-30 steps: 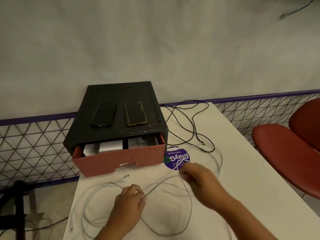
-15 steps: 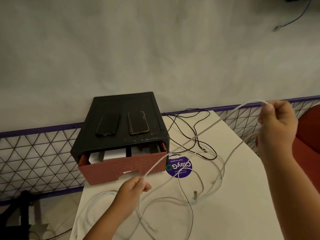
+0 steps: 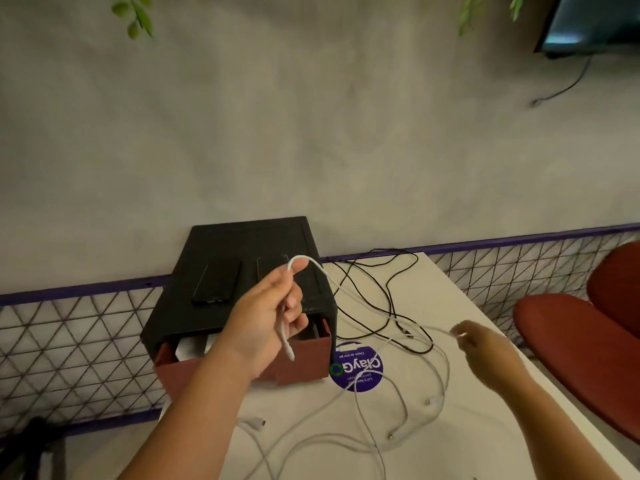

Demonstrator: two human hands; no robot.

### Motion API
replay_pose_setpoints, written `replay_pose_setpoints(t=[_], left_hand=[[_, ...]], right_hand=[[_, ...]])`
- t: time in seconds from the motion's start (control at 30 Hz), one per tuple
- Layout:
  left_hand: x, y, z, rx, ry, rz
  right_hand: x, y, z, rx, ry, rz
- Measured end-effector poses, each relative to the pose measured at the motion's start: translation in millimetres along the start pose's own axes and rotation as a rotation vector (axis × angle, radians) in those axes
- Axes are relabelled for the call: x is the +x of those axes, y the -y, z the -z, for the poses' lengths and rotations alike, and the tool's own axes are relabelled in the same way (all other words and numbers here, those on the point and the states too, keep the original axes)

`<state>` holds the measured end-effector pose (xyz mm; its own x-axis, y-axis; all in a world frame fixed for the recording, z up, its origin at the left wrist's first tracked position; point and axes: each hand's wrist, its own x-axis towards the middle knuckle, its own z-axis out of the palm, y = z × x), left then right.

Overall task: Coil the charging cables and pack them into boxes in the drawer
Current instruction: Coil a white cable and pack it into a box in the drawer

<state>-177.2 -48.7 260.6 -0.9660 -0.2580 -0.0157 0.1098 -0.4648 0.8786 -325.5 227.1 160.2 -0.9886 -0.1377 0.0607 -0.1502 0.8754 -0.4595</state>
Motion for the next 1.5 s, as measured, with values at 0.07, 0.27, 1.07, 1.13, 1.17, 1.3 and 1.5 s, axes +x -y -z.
replay_pose_setpoints(t=[0.07, 0.27, 1.07, 1.13, 1.17, 1.3, 1.5], left_hand=[[0.5, -3.7, -12.5, 0.229, 0.035, -0.035], [2.2, -11.6, -46.6, 0.64, 0.189, -0.152], [24.4, -38.7, -52.5, 0.633, 0.128, -0.425], [22.2, -32.2, -51.0, 0.767, 0.165, -0.396], [20.0, -29.7, -51.5, 0.809, 0.199, -0.372], [7.5, -25.9, -56.3, 0.595, 0.327, -0.232], [-10.6, -34.9, -71.4, 0.007, 0.365, -0.012]], right_hand=[[-1.8, 2.1, -11.1, -0.142, 0.189, 0.044], [-19.0, 57.6, 0.6, 0.329, 0.187, 0.24], [-84.4, 174.6, 62.9, 0.094, -0.017, 0.746], [-82.1, 172.9, 79.9, 0.13, -0.15, 0.822], [-79.2, 171.1, 86.0, 0.174, -0.224, 0.858], [-65.1, 164.5, 101.7, 0.414, -0.361, 0.802], [-61.9, 169.2, 99.5, 0.696, -0.144, 0.704]])
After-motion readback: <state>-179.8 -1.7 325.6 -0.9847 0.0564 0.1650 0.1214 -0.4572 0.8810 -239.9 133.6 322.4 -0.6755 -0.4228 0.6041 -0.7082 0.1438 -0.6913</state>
